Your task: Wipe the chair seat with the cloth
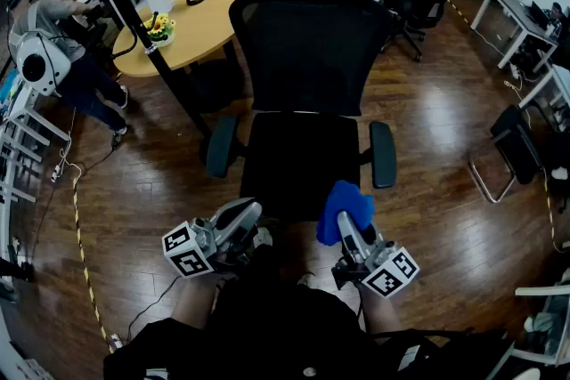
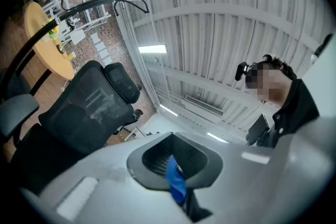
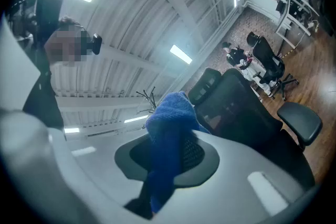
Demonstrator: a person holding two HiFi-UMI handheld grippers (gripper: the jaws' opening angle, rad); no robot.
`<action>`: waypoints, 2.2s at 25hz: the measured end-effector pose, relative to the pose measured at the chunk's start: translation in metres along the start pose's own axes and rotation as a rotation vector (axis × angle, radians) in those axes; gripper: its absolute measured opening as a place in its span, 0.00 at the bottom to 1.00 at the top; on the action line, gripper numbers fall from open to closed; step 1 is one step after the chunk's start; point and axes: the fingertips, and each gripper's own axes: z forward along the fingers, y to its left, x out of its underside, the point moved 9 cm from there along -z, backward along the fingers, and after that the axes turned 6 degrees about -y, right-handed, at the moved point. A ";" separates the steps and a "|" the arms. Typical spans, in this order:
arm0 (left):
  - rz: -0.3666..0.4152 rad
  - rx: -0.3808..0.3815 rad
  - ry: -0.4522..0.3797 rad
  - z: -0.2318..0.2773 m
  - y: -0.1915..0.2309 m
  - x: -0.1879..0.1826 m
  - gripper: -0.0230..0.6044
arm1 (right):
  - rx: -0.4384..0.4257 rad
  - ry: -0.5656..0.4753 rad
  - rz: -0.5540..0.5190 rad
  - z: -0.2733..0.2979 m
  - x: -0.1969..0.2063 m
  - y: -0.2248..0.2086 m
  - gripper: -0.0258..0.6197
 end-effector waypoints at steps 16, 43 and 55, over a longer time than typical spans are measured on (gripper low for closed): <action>-0.150 0.035 0.047 0.042 0.214 -0.088 0.02 | 0.161 0.162 -0.138 0.191 0.030 -0.103 0.13; -0.221 -0.337 -0.065 -0.018 0.357 -0.022 0.02 | 0.240 0.819 -0.203 0.443 0.376 -0.423 0.14; -0.282 -0.287 0.037 0.011 0.357 -0.005 0.02 | 0.669 0.756 -0.227 0.309 0.252 -0.525 0.14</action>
